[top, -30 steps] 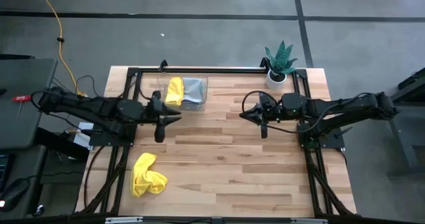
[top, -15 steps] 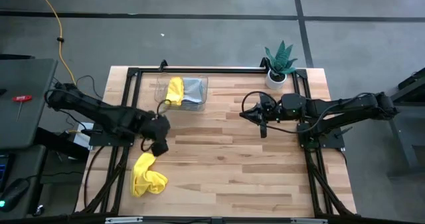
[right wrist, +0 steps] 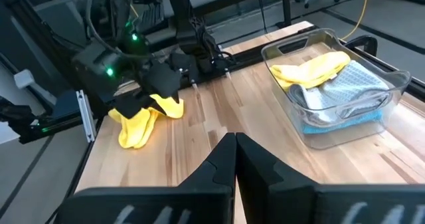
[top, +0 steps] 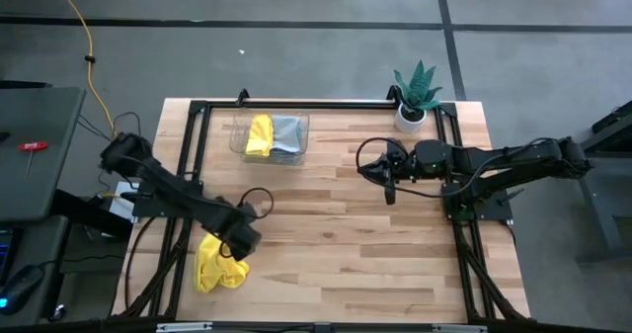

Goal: Fold microfiber towels
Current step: Fold the yellow towel

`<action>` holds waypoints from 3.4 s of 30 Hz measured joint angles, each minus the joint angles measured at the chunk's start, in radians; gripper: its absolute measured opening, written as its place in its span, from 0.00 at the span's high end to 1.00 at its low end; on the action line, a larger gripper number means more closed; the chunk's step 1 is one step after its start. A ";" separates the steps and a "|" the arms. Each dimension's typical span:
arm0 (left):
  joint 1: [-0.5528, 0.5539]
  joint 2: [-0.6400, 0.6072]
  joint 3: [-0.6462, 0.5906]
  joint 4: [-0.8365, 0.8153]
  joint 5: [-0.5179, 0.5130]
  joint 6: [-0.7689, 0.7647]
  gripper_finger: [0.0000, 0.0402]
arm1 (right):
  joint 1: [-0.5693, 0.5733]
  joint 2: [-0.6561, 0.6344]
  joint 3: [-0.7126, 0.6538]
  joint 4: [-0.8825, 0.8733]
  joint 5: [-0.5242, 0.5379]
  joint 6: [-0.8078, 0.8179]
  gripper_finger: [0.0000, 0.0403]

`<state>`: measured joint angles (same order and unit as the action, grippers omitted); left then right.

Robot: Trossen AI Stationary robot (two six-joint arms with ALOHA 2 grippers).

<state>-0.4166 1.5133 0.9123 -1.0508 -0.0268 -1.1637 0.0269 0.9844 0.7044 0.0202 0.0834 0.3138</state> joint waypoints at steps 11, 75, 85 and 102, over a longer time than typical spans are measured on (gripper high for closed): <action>0.031 0.075 -0.115 0.058 0.072 -0.048 0.59 | 0.000 0.000 0.000 -0.002 0.001 0.002 1.00; 0.432 -0.123 0.161 0.529 -0.063 0.621 1.00 | 0.000 0.030 0.001 -0.003 0.069 0.003 1.00; 0.446 -0.148 0.395 0.482 -0.106 0.858 1.00 | 0.000 0.046 0.001 -0.011 0.064 0.093 1.00; 0.479 -0.092 0.391 0.375 -0.239 0.662 1.00 | 0.175 0.339 0.001 0.010 -0.222 0.237 0.61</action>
<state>0.0625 1.4217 1.3033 -0.6758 -0.2655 -0.5016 0.2019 1.3234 0.7052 0.0302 -0.1383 0.5506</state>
